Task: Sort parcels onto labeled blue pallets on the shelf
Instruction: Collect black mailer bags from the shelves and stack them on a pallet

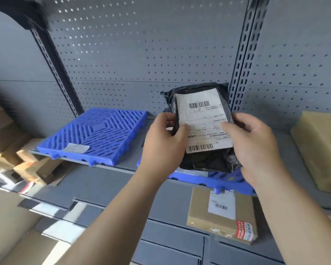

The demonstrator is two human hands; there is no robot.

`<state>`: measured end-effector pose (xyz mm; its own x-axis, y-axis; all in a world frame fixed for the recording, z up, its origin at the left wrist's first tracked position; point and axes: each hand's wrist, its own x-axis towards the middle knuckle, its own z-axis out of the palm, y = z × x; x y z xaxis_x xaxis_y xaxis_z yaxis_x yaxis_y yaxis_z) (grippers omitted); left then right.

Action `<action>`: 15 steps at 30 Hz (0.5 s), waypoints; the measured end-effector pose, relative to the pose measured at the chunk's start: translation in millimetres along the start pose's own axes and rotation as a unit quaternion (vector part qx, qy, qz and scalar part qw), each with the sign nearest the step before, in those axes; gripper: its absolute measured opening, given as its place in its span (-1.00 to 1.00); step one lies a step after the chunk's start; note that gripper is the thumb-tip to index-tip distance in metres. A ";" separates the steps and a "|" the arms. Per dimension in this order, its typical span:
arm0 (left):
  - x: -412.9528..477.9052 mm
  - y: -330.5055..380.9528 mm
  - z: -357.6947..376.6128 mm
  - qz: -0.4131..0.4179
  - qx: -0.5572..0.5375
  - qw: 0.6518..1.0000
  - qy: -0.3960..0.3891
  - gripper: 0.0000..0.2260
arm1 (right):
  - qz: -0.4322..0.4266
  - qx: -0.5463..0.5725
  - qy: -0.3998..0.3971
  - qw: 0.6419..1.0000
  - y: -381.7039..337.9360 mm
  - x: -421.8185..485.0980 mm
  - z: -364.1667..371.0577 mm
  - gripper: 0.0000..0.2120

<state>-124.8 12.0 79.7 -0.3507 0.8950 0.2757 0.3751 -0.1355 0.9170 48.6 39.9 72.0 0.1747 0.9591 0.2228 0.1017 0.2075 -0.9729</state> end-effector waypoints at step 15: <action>71.5 9.9 61.2 0.091 0.154 0.963 -0.199 -0.73 | 0.039 -0.033 0.140 0.989 21.1 33.8 -34.8 -0.81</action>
<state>-93.7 100.7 90.9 0.0791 0.9688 0.2348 0.6582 -0.2276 0.7176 90.7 69.9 61.1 0.4476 0.8788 0.1653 0.1393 0.1141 -0.9837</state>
